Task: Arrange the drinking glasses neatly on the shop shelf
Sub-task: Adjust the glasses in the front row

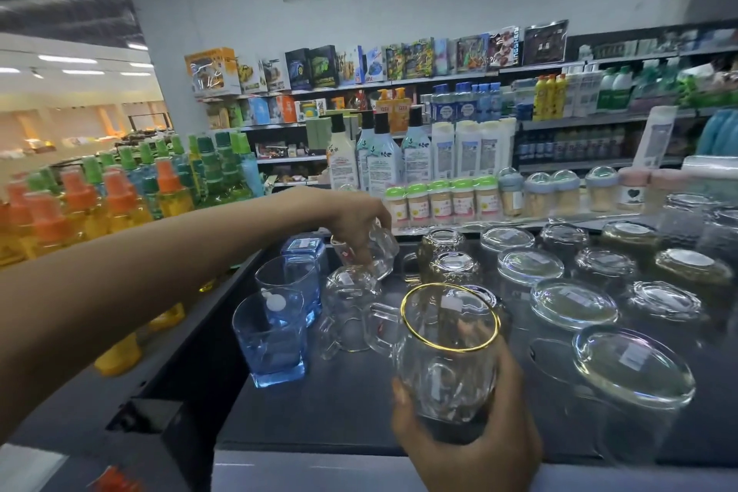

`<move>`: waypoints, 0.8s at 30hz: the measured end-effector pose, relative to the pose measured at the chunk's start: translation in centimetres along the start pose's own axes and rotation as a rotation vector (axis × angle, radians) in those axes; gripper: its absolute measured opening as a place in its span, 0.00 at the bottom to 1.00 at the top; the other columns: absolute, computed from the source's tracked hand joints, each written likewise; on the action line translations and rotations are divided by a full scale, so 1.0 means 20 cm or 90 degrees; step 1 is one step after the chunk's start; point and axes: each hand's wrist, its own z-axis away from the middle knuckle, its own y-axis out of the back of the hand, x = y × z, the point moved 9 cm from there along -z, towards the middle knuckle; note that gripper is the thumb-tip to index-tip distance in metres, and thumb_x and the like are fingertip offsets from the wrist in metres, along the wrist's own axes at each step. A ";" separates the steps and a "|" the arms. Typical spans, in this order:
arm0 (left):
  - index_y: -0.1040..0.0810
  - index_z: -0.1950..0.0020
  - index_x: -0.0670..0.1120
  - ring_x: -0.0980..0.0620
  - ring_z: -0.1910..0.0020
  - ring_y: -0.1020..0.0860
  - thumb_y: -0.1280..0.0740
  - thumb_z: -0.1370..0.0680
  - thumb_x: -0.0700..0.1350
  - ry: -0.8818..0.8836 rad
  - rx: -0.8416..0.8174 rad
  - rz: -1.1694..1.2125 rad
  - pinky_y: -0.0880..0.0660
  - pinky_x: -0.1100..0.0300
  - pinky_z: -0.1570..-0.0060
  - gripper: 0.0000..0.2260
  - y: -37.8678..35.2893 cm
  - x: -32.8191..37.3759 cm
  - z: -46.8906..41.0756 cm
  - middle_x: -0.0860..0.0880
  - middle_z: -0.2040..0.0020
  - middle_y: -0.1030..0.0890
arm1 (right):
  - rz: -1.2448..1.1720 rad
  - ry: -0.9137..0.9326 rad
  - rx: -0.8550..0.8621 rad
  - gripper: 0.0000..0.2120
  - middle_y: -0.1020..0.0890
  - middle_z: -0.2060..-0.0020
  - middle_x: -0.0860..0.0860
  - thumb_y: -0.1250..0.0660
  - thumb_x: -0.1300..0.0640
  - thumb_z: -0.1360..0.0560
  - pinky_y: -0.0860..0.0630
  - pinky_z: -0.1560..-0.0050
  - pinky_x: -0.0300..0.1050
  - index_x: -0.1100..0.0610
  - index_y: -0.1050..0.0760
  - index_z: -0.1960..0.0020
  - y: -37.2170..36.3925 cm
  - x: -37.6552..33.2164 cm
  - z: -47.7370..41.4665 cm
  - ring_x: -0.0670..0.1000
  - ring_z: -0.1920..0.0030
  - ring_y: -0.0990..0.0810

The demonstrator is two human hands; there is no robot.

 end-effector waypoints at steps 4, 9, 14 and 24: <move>0.21 0.34 0.45 0.47 0.44 0.19 0.16 0.35 0.52 0.044 0.064 0.161 0.22 0.51 0.39 0.33 0.10 -0.11 0.09 0.49 0.42 0.17 | -0.003 -0.003 0.003 0.44 0.13 0.47 0.46 0.21 0.37 0.44 0.15 0.53 0.54 0.47 0.24 0.30 0.00 0.00 0.00 0.50 0.50 0.12; 0.24 0.35 0.41 0.46 0.54 0.15 0.18 0.34 0.49 0.066 0.134 0.564 0.16 0.51 0.56 0.31 0.12 -0.18 0.22 0.45 0.47 0.16 | 0.001 -0.001 0.005 0.43 0.13 0.46 0.48 0.22 0.36 0.43 0.15 0.52 0.54 0.53 0.23 0.31 0.00 0.01 0.01 0.52 0.48 0.13; 0.22 0.42 0.42 0.36 0.44 0.17 0.19 0.29 0.49 0.104 0.192 0.855 0.17 0.42 0.47 0.22 0.05 -0.24 0.28 0.40 0.42 0.18 | 0.003 -0.003 0.002 0.43 0.13 0.46 0.49 0.23 0.36 0.43 0.19 0.51 0.50 0.56 0.22 0.32 0.00 0.02 0.01 0.52 0.49 0.13; 0.24 0.29 0.57 0.29 0.38 0.21 0.23 0.26 0.48 0.088 0.246 1.223 0.19 0.35 0.45 0.26 -0.05 -0.22 0.31 0.35 0.30 0.30 | -0.019 0.001 -0.006 0.43 0.14 0.45 0.48 0.22 0.38 0.42 0.16 0.51 0.52 0.56 0.23 0.32 0.00 0.03 0.01 0.51 0.49 0.13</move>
